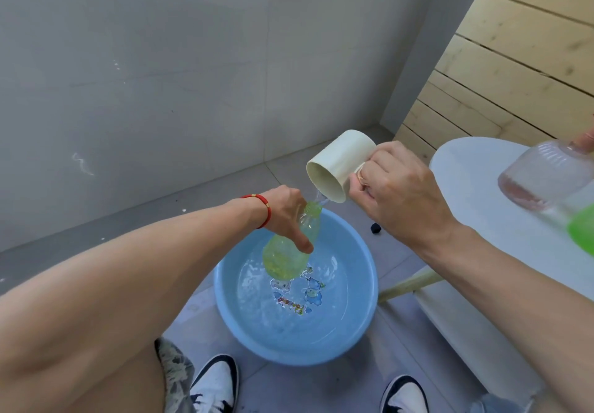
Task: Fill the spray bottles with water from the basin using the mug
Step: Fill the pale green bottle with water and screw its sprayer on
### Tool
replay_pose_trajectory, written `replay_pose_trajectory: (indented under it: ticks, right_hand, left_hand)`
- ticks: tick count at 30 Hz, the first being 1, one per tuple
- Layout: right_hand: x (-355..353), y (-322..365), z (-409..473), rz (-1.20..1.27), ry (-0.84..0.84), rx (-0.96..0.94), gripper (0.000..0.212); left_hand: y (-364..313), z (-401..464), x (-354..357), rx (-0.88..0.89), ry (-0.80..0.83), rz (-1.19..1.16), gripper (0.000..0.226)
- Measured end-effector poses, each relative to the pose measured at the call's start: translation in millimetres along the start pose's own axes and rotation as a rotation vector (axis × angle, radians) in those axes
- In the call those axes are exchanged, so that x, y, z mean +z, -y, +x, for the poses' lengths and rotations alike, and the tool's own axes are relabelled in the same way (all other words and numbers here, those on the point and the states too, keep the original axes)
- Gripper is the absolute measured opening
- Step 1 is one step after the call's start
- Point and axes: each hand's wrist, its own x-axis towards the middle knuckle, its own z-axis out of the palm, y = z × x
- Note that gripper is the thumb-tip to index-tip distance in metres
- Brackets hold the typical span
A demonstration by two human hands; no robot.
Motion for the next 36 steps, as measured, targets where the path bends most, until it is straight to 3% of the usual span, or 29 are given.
replay_pose_trajectory:
  ticks: [6,10,15,17,20,22,25,29,31,33,36]
  right_hand:
    - [6,5,2,-0.015,-0.021,-0.076,0.033]
    - [27,8,-1,0.109,0.078,0.228,0.036]
    - [91,14,-32,0.335,0.721,0.908,0.042]
    - [115,28,-52,0.459,0.868,1.039,0.044]
    - [144,61,-82,0.424,1.041,1.023,0.026]
    - [159,80,-101,0.299,1.111,0.897,0.025]
    - [172,90,-127,0.101,1.187,0.634,0.024]
    - [184,105,-157,0.024,1.184,0.584,0.010]
    - [186,117,-163,0.089,1.154,0.608,0.016]
    - [189,131,-174,0.224,1.242,0.602,0.030]
    - [190,151,-175,0.439,1.152,0.791,0.022]
  left_hand:
    - [6,3,-1,-0.005,0.009,-0.007,0.054]
    - [13,6,1,-0.040,0.010,-0.004,0.056]
    - [25,11,5,-0.078,0.021,0.037,0.061]
    - [31,11,7,-0.094,0.028,0.032,0.061]
    - [40,11,11,-0.118,0.013,-0.003,0.055]
    - [47,12,14,-0.144,-0.029,-0.059,0.053]
    - [54,13,18,-0.174,-0.104,-0.150,0.051]
    - [60,9,20,-0.209,-0.175,-0.234,0.057]
    - [60,8,20,-0.223,-0.188,-0.250,0.058]
    - [59,7,19,-0.225,-0.187,-0.255,0.056]
    - [59,4,17,-0.216,-0.163,-0.264,0.047]
